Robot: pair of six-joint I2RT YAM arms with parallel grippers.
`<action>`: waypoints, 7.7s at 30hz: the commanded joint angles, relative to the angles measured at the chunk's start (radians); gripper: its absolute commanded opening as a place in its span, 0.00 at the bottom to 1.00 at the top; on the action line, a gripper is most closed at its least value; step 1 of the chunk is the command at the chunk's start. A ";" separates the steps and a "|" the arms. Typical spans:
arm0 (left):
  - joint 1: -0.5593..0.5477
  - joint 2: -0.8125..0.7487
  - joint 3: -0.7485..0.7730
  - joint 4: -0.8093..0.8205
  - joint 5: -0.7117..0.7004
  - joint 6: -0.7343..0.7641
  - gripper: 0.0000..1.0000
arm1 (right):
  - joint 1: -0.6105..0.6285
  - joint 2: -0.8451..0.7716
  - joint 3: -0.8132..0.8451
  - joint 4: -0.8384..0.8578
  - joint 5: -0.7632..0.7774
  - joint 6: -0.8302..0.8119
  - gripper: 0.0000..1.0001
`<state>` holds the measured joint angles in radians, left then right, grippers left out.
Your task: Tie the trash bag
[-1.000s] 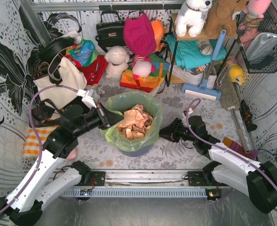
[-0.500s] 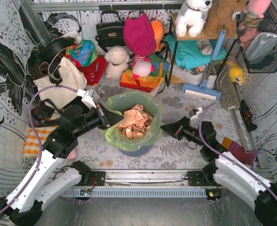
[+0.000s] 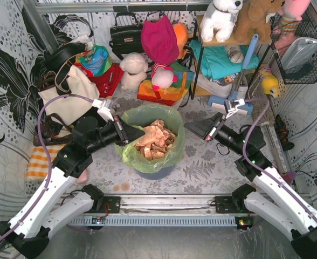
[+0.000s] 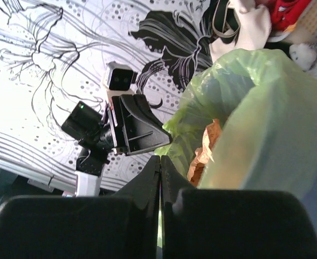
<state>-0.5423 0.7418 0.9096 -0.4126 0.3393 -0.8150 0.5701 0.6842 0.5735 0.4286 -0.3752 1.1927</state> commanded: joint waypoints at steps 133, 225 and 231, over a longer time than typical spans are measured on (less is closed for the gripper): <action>-0.148 0.421 0.420 0.073 -0.546 0.250 0.00 | 0.014 0.412 0.434 -0.285 0.413 -0.214 0.00; -0.048 0.142 0.558 0.071 0.084 0.198 0.52 | 0.142 0.339 0.705 -0.194 -0.138 -0.217 0.61; -0.048 0.266 0.751 0.124 0.114 0.221 0.20 | 0.143 0.446 0.968 -0.308 -0.050 -0.272 0.00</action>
<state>-0.5926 0.9390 1.5139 -0.3977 0.4103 -0.6174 0.7078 1.0771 1.3216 0.1410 -0.5076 0.9676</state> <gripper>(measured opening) 0.269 0.077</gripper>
